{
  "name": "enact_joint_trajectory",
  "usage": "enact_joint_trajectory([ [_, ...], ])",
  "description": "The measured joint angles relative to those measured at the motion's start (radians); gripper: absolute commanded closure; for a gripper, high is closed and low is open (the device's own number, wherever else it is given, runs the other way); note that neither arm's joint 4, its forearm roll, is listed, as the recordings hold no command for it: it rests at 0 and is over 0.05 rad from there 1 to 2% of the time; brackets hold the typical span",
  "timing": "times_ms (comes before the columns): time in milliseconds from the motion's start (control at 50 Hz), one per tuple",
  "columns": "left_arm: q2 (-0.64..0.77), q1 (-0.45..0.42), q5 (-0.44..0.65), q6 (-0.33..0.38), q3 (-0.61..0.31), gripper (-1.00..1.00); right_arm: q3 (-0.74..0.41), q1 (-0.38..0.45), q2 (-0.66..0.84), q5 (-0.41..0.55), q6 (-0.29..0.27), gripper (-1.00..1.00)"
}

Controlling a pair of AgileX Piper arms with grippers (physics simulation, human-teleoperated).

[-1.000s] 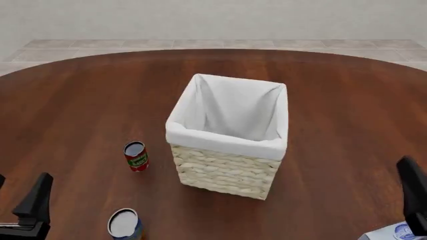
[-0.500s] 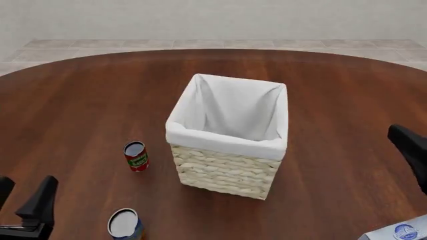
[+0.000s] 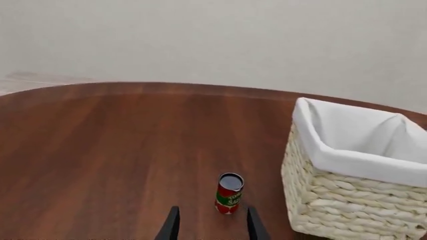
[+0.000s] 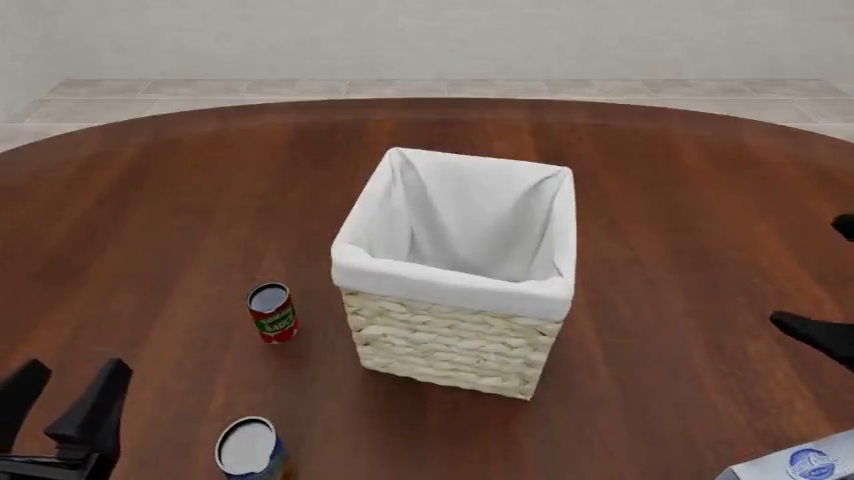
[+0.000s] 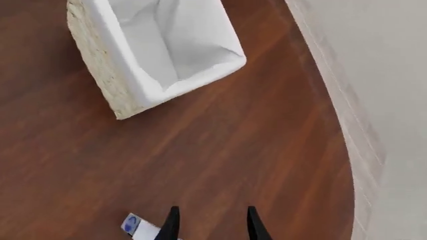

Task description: Pick up the cream cheese box, and put it in the basket.

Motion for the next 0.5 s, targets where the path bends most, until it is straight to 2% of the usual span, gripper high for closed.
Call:
enact_joint_trajectory([
  [140,-0.001,-0.009,0.007,-0.007,0.001,-1.0,0.014,-0.033,0.064,0.053,-0.16,-1.0],
  [260,-0.001,-0.014,0.013,-0.007,0.001,-1.0,0.013,-0.042,0.086,0.077,-0.331,-1.0],
  [500,-0.002,-0.017,0.019,-0.003,0.001,-1.0,0.082,-0.156,0.105,0.097,-0.67,-1.0],
])
